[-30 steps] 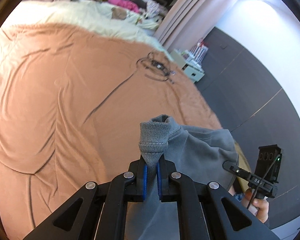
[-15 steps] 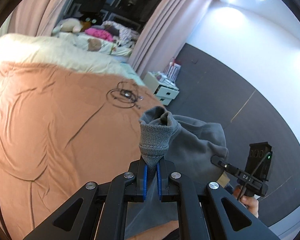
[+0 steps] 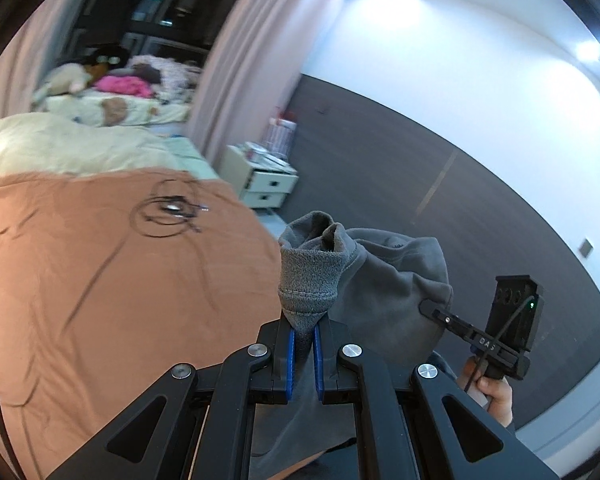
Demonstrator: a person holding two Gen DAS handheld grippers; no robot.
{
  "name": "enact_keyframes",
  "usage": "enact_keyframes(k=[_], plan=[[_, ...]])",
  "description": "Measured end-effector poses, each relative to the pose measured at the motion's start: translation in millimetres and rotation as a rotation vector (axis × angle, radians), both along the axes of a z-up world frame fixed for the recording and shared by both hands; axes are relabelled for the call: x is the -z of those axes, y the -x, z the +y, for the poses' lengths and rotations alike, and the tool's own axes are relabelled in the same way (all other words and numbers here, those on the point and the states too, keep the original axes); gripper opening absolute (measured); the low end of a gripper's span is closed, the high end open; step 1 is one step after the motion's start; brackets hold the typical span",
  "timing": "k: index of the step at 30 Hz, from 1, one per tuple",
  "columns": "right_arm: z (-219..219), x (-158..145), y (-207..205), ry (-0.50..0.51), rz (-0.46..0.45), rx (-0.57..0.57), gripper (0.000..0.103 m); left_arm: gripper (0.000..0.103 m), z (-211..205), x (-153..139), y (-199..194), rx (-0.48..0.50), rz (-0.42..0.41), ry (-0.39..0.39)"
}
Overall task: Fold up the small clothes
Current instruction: 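Lift the folded shirt with both grippers and carry it toward the rug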
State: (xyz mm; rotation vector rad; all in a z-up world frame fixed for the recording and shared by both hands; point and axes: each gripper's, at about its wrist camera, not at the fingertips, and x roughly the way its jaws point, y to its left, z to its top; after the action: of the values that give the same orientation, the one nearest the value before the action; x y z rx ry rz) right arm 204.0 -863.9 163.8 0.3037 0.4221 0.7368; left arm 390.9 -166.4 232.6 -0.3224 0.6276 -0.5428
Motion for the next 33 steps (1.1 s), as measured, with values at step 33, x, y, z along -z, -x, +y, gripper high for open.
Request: enact_keyframes(k=[33], plan=[[-105.5, 29.1, 137.3, 0.136, 0.080, 0.475, 0.010, 0.007, -294.1, 83.5, -101.7, 0.418, 0.165, 0.052]])
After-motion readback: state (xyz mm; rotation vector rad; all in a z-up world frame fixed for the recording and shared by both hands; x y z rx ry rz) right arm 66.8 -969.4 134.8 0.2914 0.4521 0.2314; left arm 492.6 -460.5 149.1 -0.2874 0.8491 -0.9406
